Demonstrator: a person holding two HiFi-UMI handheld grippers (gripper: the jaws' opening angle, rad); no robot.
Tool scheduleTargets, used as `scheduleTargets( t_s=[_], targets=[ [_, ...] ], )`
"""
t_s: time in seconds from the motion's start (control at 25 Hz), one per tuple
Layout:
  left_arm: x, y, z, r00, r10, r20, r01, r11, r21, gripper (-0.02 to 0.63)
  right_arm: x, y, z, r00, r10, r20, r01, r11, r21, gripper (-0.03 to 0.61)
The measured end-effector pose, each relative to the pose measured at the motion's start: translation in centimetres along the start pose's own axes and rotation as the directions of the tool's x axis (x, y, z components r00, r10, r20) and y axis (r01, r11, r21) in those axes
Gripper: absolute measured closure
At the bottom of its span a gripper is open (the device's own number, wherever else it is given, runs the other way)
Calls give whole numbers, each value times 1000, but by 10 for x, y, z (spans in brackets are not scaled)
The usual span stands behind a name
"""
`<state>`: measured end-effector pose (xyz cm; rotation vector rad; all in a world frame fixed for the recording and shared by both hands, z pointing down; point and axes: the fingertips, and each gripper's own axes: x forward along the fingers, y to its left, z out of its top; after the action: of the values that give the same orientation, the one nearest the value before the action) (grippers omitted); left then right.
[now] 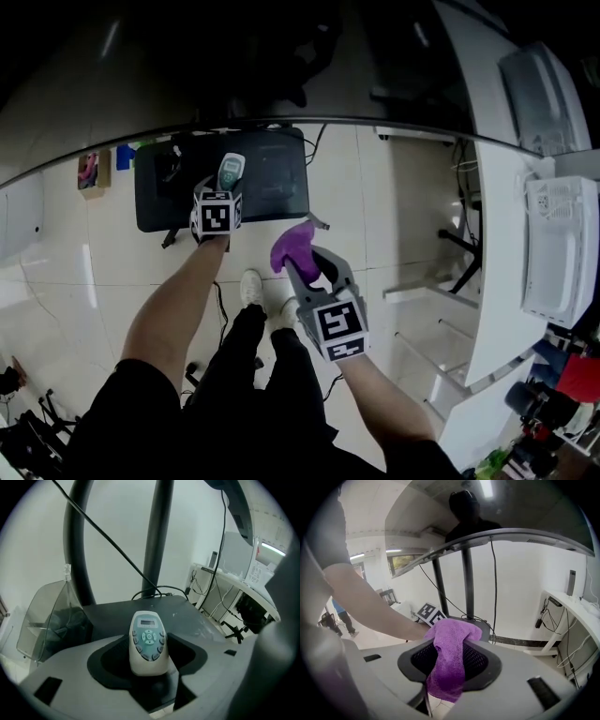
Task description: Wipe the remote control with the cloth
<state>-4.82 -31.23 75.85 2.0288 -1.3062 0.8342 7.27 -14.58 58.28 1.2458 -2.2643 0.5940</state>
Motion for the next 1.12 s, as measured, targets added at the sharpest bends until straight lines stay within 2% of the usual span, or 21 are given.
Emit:
scheduleTargets(
  t_s=[0.2,0.44,0.6,0.8,0.92,1.12],
  targets=[
    [7,-5,-7,999,-34,-29,35,999,29,362,39,-16,-5,999,-26,-40,25,999,-25,417],
    [4,-3,-12,998,-45,-40,46,998,35,324,103,-47,-16,990,-76,-117,63,992,-110,411],
    [-22,-11,-17,998,-62,-10,62,998,-8,321,153,-68,-24,979,-93,-183,69,989,-135,407],
    [-66,-10,-48,998,-59,21,60,998,-31,321,206,-80,-52,953,-125,-277,76,980,-183,398],
    [-86,-13,-58,998,-64,28,65,997,-33,321,216,-83,-62,940,-133,-315,77,980,-186,371],
    [-108,-9,-57,997,-59,50,61,998,-35,321,206,-78,-51,946,-139,-292,86,978,-189,336]
  ],
)
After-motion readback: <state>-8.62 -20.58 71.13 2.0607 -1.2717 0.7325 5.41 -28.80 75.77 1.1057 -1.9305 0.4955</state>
